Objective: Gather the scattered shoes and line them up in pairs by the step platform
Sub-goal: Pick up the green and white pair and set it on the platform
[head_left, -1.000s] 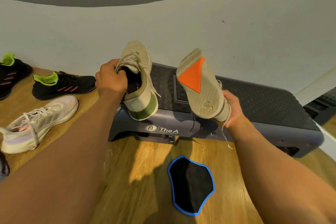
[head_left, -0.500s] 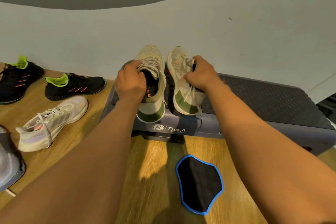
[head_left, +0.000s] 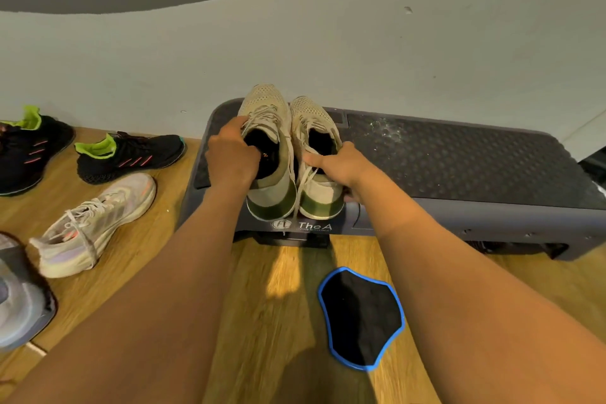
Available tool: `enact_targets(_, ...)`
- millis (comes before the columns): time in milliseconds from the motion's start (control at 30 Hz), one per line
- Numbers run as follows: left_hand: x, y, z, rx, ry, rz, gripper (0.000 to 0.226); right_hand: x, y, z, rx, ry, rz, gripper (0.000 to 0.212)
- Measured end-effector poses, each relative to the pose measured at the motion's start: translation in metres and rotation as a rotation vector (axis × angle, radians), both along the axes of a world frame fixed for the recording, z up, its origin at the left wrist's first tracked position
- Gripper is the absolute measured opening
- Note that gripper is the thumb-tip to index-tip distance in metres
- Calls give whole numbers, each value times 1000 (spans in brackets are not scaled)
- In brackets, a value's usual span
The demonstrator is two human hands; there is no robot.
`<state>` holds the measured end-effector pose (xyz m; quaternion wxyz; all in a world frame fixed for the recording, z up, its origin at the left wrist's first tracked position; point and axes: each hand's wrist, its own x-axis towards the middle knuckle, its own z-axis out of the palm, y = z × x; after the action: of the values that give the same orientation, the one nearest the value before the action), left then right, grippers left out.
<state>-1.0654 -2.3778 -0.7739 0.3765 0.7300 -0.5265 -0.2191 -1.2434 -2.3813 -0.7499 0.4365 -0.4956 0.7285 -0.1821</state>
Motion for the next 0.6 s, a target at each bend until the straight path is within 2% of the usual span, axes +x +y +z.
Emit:
enact_targets(67,-2,2,2,154,10,16,39,-4,0,-1,10,-37,-73,40)
enact_targets(100,-2,5,2,241,21,30,35,-6,0,-1,36,-4,-105,30)
enact_targets(233,-7,19,10,366,-20,52,27,0,6,11,131,275,-17,24)
enact_targets(300,-12,26,22,391,-54,68,27,5,5,21,116,333,42,26)
enact_targets(367,-15,34,42,423,-68,75,27,5,8,35,155,320,25,27)
enact_targets(467,-15,49,83,464,-116,71,26,1,23,73,245,264,-28,12)
enact_targets(600,-28,74,175,529,-143,18,30,-17,61,157,357,161,-126,7)
